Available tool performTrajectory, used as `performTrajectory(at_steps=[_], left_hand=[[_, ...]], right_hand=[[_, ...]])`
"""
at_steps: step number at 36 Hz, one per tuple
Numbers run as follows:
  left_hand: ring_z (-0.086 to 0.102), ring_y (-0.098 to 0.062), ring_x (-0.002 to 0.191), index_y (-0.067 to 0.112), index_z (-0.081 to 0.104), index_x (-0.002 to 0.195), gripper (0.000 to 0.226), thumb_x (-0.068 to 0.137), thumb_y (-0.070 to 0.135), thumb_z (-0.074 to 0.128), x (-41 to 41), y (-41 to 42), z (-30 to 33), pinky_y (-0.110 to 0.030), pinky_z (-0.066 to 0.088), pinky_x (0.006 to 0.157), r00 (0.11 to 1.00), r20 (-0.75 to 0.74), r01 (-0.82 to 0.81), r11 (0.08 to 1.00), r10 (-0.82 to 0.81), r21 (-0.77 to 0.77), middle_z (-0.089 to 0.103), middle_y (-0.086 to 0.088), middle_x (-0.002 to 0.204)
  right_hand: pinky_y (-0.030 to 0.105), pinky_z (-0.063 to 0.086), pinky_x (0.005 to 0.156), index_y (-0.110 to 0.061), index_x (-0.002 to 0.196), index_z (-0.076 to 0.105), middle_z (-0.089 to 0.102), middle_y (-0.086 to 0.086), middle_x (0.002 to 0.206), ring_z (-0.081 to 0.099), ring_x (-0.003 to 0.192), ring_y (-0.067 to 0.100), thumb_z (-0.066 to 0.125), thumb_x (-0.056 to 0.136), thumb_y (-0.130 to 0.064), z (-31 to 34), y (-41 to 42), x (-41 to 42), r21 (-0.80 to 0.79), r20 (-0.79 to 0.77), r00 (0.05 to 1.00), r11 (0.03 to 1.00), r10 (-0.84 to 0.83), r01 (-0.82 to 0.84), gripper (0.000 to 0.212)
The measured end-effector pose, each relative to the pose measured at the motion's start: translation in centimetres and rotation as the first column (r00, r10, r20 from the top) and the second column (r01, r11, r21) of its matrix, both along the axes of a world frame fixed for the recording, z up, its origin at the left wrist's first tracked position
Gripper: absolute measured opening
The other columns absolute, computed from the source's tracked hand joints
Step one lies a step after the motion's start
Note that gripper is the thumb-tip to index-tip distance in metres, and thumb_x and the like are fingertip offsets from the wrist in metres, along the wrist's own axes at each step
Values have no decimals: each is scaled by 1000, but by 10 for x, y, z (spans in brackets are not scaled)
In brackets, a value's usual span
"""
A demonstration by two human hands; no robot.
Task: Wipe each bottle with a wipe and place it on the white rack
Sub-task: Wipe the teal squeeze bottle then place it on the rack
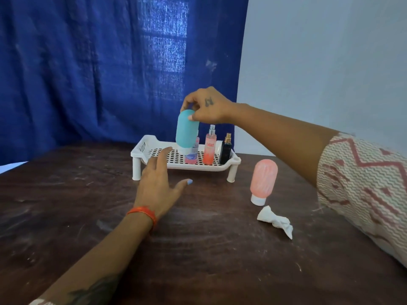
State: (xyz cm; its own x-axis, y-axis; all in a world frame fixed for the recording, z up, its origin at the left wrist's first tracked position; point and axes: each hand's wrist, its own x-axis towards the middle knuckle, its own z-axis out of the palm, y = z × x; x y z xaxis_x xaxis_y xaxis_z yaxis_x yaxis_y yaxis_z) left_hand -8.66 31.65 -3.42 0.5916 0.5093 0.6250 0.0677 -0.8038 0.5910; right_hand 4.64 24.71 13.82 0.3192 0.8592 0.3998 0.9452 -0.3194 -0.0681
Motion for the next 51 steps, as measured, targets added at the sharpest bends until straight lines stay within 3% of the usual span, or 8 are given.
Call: performTrajectory(at_steps=[5, 24, 33, 40, 51], left_hand=[[51, -29, 117, 24, 31, 141, 84, 73, 40, 77, 1, 3, -1, -47, 46, 97, 1000, -7, -7, 999, 6, -46, 45, -9, 133], [50, -28, 118, 27, 29, 142, 81, 76, 37, 75, 6, 1, -2, -47, 46, 97, 1000, -31, 0, 996, -3, -89, 44, -8, 136], [50, -27, 119, 29, 25, 143, 83, 77, 38, 74, 8, 0, -1, -47, 47, 97, 998, -66, 3, 995, -10, -101, 42, -8, 138], [50, -26, 120, 28, 24, 143, 82, 78, 39, 73, 7, 1, 0, -47, 47, 98, 998, -66, 1, 996, -7, -92, 42, -8, 139], [52, -28, 116, 27, 28, 141, 80, 77, 38, 74, 5, 1, 0, -46, 47, 96, 999, -41, 8, 998, -10, -56, 45, -8, 135]], right_hand=[[33, 51, 81, -17, 104, 68, 65, 5, 106, 59, 94, 20, 58, 83, -7, -6, 26, 6, -29, 17, 1000, 1000, 3, -3, 26], [27, 44, 74, -18, 109, 64, 59, 6, 116, 56, 100, 21, 57, 88, -8, -30, 63, 33, -162, 52, 997, 985, -54, 61, 25], [36, 51, 87, -18, 111, 63, 57, 7, 120, 56, 103, 23, 56, 89, -8, -36, 68, 35, -153, 7, 998, 986, -65, 65, 26], [28, 45, 80, -19, 117, 60, 55, 6, 126, 53, 107, 23, 52, 90, -10, -37, 68, 34, -184, -32, 997, 981, -70, 63, 30], [26, 41, 93, -20, 128, 53, 54, 4, 130, 51, 117, 19, 56, 91, -17, -19, 41, 27, -136, -68, 995, 989, -72, 62, 37]])
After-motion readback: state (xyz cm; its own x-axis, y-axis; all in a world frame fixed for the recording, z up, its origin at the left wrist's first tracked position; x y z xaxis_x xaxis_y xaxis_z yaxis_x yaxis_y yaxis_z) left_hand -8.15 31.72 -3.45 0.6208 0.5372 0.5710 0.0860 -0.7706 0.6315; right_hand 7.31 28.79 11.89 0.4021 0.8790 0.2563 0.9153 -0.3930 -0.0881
